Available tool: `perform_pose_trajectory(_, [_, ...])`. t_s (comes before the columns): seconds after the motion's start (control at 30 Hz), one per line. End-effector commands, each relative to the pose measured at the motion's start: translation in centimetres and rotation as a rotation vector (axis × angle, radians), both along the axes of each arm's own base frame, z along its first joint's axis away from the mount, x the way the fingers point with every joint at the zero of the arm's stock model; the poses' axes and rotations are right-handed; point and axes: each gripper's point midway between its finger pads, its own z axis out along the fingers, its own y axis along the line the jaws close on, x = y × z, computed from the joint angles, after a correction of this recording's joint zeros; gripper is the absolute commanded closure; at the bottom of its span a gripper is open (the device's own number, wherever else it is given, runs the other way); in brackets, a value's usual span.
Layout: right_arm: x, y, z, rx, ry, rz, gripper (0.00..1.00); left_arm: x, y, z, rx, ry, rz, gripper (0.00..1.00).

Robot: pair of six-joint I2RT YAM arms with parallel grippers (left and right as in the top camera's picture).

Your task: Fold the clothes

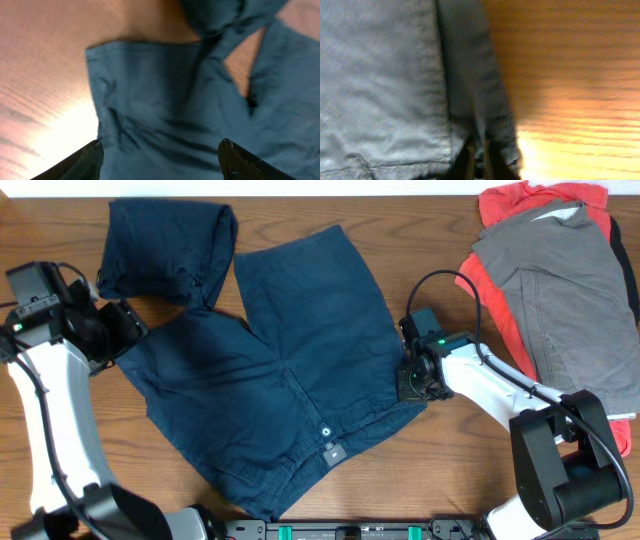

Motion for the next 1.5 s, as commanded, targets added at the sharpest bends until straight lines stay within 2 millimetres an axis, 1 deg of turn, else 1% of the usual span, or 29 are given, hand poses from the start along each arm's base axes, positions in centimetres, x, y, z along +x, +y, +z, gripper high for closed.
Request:
perform_pose_trajectory(0.0, [1.1,-2.6,-0.4,-0.133,-0.065,-0.044,0.99,0.3,-1.1,0.9,0.031,-0.029,-0.05,0.25])
perform_pose_trajectory(0.07, [2.6,-3.2,-0.5,-0.167,-0.121,-0.043,0.99,0.7,-1.7,1.0,0.033,-0.035,-0.07,0.25])
perform_pose_trajectory(0.13, [4.1,-3.9,-1.4,-0.183,-0.159,-0.043,0.99,1.0,-2.2,0.7,0.041,-0.029,-0.086,0.25])
perform_pose_trajectory(0.23, [5.9,-4.9,-3.9,-0.171,-0.164,-0.072,0.99,1.4,-2.7,0.2,0.067,-0.012,-0.105,0.25])
perform_pose_trajectory(0.33, [7.0,-5.8,-6.5,-0.141,-0.115,-0.11,0.99,1.7,-3.2,-0.1,0.092,0.002,-0.125,0.25])
perform_pose_trajectory(0.4, [8.2,-6.1,-7.5,-0.12,-0.096,-0.122,0.99,2.0,-3.9,-0.2,0.099,0.001,-0.159,0.25])
perform_pose_trajectory(0.43, [9.2,-6.3,-7.7,-0.114,-0.102,-0.12,0.99,2.1,-4.1,-0.2,0.1,-0.003,-0.168,0.25])
perform_pose_trajectory(0.5, [11.7,-6.4,-7.5,-0.11,-0.142,-0.108,0.99,2.5,-4.8,-0.1,0.104,-0.015,-0.188,0.25])
perform_pose_trajectory(0.6, [17.4,-6.3,-6.2,-0.097,-0.256,-0.087,0.98,3.4,-6.1,0.0,0.11,-0.037,-0.227,0.25])
perform_pose_trajectory(0.63, [18.7,-6.3,-6.0,-0.094,-0.279,-0.088,0.97,3.6,-6.6,0.0,0.111,-0.041,-0.239,0.25])
perform_pose_trajectory(0.67, [20.7,-6.4,-5.6,-0.09,-0.311,-0.092,0.97,3.9,-7.1,-0.1,0.111,-0.044,-0.255,0.25])
perform_pose_trajectory(0.73, [23.4,-6.5,-5.5,-0.091,-0.347,-0.086,0.96,4.3,-8.2,-0.5,0.109,-0.046,-0.284,0.25])
perform_pose_trajectory(0.8, [25.8,-7.1,-5.9,-0.104,-0.368,-0.086,0.95,4.6,-9.3,-1.1,0.105,-0.033,-0.316,0.25])
perform_pose_trajectory(0.93, [28.7,-8.4,-7.0,-0.12,-0.362,-0.1,0.92,4.6,-11.0,-3.0,0.09,0.025,-0.364,0.25])
perform_pose_trajectory(1.0, [30.0,-9.1,-6.9,-0.121,-0.37,-0.115,0.91,4.6,-11.6,-4.0,0.083,0.054,-0.379,0.25])
perform_pose_trajectory(1.03, [30.7,-9.4,-6.6,-0.117,-0.38,-0.122,0.9,4.6,-11.8,-4.4,0.08,0.065,-0.385,0.25])
perform_pose_trajectory(1.1, [32.1,-9.9,-5.3,-0.11,-0.413,-0.134,0.86,4.8,-12.1,-5.2,0.076,0.084,-0.394,0.25])
perform_pose_trajectory(1.17, [33.8,-10.3,-3.1,-0.103,-0.468,-0.137,0.76,5.0,-12.3,-6.0,0.074,0.097,-0.401,0.25])
perform_pose_trajectory(1.23, [34.9,-10.2,-1.0,-0.091,-0.5,-0.121,0.67,5.2,-12.4,-6.3,0.079,0.099,-0.416,0.25])
perform_pose_trajectory(1.3, [35.6,-9.9,1.7,-0.069,-0.517,-0.109,0.54,5.4,-12.3,-6.3,0.102,0.089,-0.46,0.25])
perform_pose_trajectory(1.33, [35.8,-9.5,3.4,-0.049,-0.521,-0.101,0.49,5.6,-12.3,-6.2,0.114,0.079,-0.476,0.25])
perform_pose_trajectory(1.37, [35.8,-9.1,5.0,-0.031,-0.522,-0.094,0.38,5.7,-12.2,-5.9,0.128,0.072,-0.485,0.25])
perform_pose_trajectory(1.43, [35.2,-8.0,9.2,0.01,-0.521,-0.074,0.18,5.6,-11.5,-5.0,0.165,0.069,-0.474,0.25])
perform_pose_trajectory(1.47, [34.4,-7.3,11.5,0.032,-0.513,-0.061,0.12,5.4,-11.4,-4.4,0.178,0.067,-0.474,0.24])
